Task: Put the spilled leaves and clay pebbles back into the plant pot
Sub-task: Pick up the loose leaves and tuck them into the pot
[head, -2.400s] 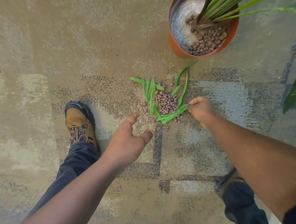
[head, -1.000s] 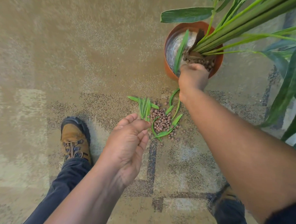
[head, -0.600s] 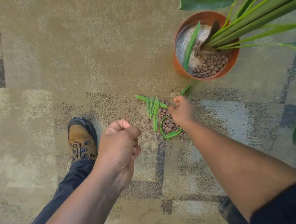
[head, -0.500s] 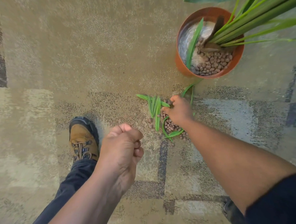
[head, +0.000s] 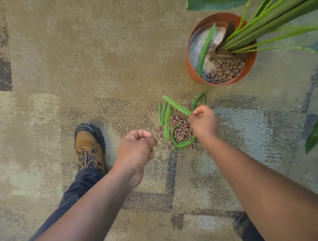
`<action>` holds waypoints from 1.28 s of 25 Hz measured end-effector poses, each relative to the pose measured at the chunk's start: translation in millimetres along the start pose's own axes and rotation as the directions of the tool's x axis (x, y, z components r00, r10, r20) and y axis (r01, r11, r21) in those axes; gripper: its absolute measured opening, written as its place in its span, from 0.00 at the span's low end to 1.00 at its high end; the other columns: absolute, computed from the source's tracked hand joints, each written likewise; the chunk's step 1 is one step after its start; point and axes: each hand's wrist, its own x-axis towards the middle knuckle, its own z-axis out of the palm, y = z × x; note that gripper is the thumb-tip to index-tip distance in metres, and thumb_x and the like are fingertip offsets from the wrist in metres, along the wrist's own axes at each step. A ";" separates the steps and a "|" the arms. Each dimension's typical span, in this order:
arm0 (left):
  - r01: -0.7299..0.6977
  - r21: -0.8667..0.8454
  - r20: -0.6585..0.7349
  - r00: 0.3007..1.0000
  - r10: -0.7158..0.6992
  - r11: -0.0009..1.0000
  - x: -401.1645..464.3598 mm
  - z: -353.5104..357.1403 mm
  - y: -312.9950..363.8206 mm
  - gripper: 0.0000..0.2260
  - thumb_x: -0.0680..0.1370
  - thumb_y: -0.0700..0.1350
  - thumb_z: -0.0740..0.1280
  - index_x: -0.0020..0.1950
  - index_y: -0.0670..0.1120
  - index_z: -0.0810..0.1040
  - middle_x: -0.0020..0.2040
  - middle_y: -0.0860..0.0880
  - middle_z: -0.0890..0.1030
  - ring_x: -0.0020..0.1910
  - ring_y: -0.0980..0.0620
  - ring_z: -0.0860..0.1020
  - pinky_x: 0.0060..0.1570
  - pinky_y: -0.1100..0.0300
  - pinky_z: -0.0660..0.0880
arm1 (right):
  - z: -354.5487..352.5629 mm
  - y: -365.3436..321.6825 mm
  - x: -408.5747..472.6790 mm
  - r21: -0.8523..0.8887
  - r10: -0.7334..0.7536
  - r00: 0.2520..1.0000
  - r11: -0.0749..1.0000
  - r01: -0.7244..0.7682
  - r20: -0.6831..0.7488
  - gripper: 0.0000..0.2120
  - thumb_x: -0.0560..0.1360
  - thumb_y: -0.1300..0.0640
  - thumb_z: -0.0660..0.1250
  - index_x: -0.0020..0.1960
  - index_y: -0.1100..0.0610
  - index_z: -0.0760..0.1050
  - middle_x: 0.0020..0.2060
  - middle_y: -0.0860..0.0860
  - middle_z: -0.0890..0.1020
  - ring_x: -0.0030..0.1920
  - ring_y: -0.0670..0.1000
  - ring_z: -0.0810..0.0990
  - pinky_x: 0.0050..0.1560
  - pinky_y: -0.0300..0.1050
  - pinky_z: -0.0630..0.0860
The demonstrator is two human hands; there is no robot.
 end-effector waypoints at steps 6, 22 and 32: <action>-0.384 0.264 0.258 0.912 0.319 0.885 58.4 77.1 66.1 0.08 0.79 0.35 0.69 0.54 0.45 0.76 0.48 0.48 0.79 0.41 0.54 0.79 0.39 0.65 0.79 | -65.4 -34.3 -15.4 0.419 -0.103 0.950 0.880 0.226 -0.294 0.12 0.69 0.64 0.71 0.38 0.48 0.73 0.33 0.44 0.78 0.28 0.36 0.74 0.29 0.31 0.72; -0.559 0.595 0.795 0.514 0.322 -0.578 132.5 112.2 113.1 0.36 0.81 0.51 0.65 0.83 0.46 0.48 0.84 0.45 0.47 0.82 0.42 0.40 0.78 0.39 0.49 | -73.3 -53.1 76.9 0.235 0.007 0.967 0.971 0.054 -0.255 0.10 0.73 0.58 0.75 0.35 0.49 0.79 0.34 0.43 0.83 0.36 0.44 0.82 0.35 0.39 0.76; -0.418 0.676 0.707 0.602 0.372 -0.607 131.7 140.5 120.3 0.43 0.76 0.47 0.69 0.83 0.49 0.46 0.83 0.41 0.47 0.81 0.37 0.45 0.75 0.36 0.55 | -65.6 -46.2 73.5 -0.181 -0.271 0.955 0.952 0.247 -0.118 0.13 0.76 0.59 0.65 0.52 0.48 0.86 0.52 0.48 0.87 0.52 0.52 0.84 0.52 0.43 0.78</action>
